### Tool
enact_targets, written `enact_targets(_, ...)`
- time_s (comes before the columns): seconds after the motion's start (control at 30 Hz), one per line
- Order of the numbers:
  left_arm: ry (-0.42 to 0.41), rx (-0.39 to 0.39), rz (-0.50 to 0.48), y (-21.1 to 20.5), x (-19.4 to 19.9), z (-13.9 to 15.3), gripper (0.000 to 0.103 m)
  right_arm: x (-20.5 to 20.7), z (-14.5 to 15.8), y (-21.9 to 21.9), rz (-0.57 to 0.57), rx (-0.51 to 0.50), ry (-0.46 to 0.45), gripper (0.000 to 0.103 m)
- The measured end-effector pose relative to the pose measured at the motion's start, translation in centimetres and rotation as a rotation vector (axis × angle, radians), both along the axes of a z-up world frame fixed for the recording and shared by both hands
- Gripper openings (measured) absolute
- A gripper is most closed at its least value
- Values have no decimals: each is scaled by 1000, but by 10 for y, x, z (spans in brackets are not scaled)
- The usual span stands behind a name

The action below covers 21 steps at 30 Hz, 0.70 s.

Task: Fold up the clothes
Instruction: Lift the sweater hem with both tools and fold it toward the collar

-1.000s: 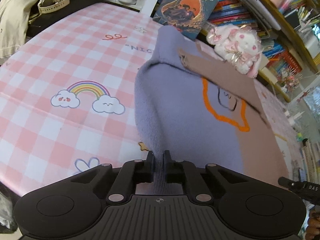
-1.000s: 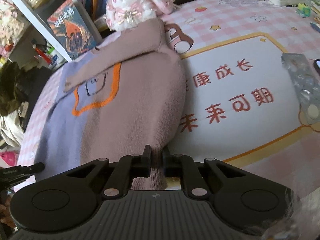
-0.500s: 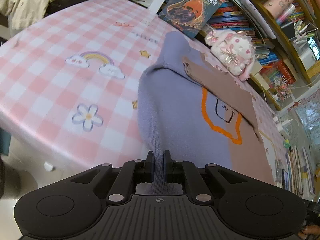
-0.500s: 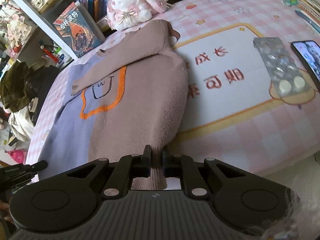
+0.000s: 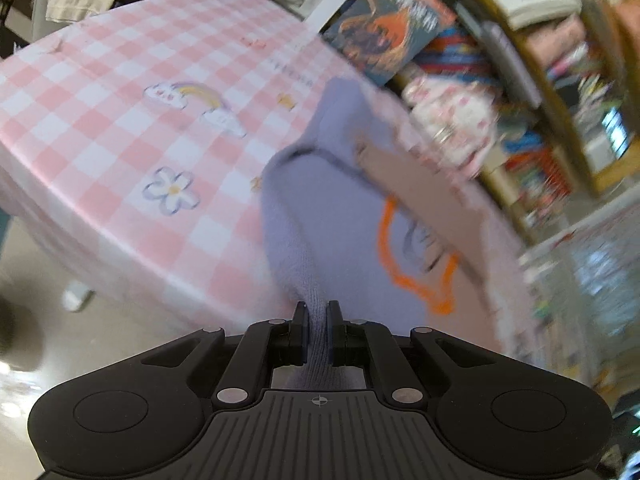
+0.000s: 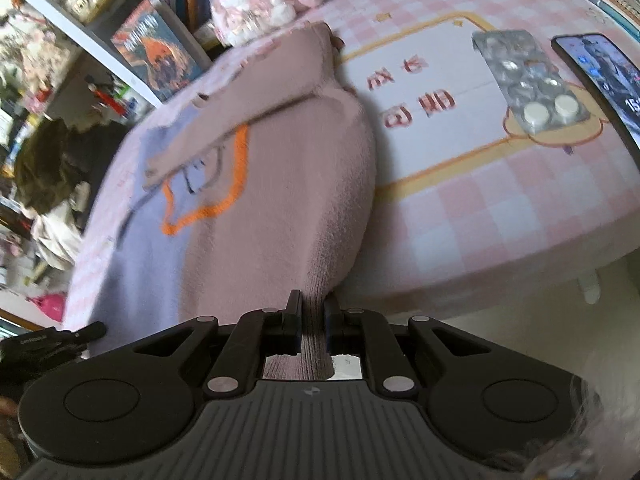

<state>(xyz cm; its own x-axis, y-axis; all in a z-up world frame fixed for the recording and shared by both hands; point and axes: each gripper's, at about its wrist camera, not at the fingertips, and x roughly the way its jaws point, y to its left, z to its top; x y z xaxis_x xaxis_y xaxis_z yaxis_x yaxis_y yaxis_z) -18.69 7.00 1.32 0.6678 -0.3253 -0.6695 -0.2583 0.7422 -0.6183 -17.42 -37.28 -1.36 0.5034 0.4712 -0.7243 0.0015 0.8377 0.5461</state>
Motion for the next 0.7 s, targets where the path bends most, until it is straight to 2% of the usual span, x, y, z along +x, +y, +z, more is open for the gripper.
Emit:
enact_targets(0.23,-131,-191,75,9,25,25,6,18,39,-12,-74,162,-97,9)
enact_targets(0.37,-205,-268,119,19,57,35,6,42,52,-27,-161,313,-121,9)
enact_targets(0.47,-250,-290,126,25,80,39,6,62,59,-36,-230,403,-137,9)
enact_targets(0.57,-272,-290,113,31,105,37,6,86,67,-36,-251,407,-159,9)
enact_targets(0.7,-252,-280,108,37,140,28,6,124,74,-30,-260,389,-173,9)
